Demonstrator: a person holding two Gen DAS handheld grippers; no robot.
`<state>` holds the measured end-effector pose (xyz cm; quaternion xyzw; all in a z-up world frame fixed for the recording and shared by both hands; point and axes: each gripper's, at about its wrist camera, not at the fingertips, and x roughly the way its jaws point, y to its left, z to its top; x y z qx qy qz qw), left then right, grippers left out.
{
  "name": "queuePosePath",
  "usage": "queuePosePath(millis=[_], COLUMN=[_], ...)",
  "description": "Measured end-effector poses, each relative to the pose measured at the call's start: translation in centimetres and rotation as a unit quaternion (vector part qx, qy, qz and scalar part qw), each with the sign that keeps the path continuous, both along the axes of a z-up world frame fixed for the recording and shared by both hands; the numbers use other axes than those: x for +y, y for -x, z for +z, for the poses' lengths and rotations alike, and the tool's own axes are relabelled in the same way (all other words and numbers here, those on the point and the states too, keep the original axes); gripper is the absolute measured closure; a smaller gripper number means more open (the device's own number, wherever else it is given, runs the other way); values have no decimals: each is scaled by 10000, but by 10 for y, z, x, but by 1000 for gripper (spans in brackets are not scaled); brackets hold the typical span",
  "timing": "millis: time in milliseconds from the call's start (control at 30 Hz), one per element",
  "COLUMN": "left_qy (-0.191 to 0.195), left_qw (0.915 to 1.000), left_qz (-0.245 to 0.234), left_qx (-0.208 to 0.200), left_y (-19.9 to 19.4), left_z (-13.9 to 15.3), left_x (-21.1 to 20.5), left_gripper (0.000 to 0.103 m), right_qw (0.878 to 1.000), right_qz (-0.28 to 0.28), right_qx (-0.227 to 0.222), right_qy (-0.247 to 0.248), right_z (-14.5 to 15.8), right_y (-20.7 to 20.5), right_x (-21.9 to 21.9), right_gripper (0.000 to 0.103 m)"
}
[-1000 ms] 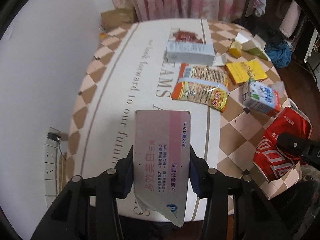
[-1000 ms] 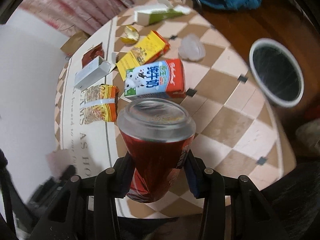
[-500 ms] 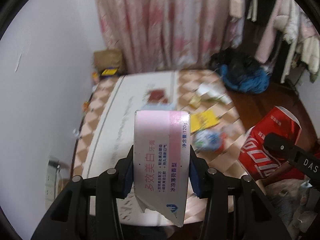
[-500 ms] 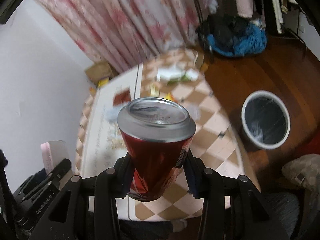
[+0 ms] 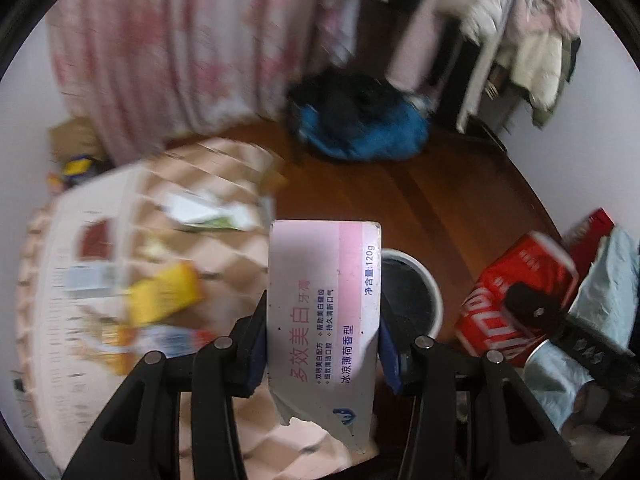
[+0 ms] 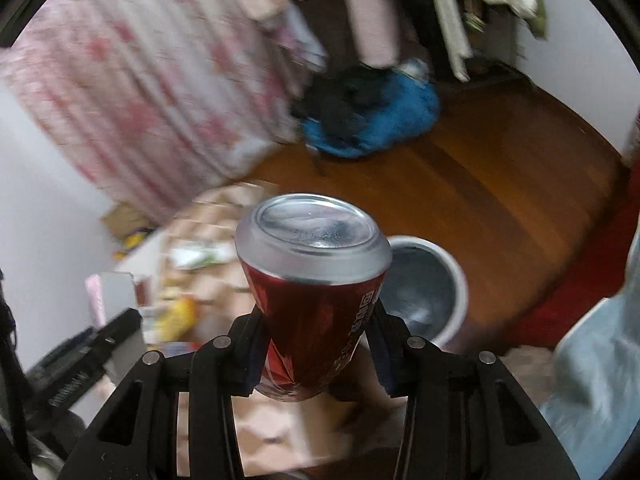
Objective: Collect trash
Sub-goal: 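Carry the box and can over the white bin and open both tools, then grasp the snack wrapper with the left tool while the right tool grasps the milk carton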
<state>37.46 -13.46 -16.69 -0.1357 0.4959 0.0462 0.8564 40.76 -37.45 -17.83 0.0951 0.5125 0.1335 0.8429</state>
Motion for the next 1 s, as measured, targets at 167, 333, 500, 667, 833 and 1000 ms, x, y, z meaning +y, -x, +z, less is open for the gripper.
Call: queuePosePath(millis=[167,333,500,667,833,1000], left_qy=[357,644,661,66,-289,-527], left_qw=[9968,9893,9874,9889,9861,9845], left_qz=[-394,-534,-355,-334,-265,-291], left_qx=[602,1197,1394,1446,1616,1645], left_y=[-69,-123,-140,-130,-115,-99], left_z=[-74,-134,-154,-157,-167,-162], left_x=[-43,-70,-72,-78,-76,-84], left_gripper=[60,54,2,2,2,2], right_qw=[9958,9889,9804,9748,9667,9647], right_qz=[-234,-334,-349,-342,-290,-195], right_qx=[775,1319,1822,1991,2065,1991], right_qy=[431,604,661,950,1486,1715], right_z=[-87,-160,-219,-251,-261,-249], right_y=[-57,-99,-123,-130,-120,-108], right_x=[-50,-75,-84,-86,-79,-76], right_gripper=[58,58,57,0,0,0])
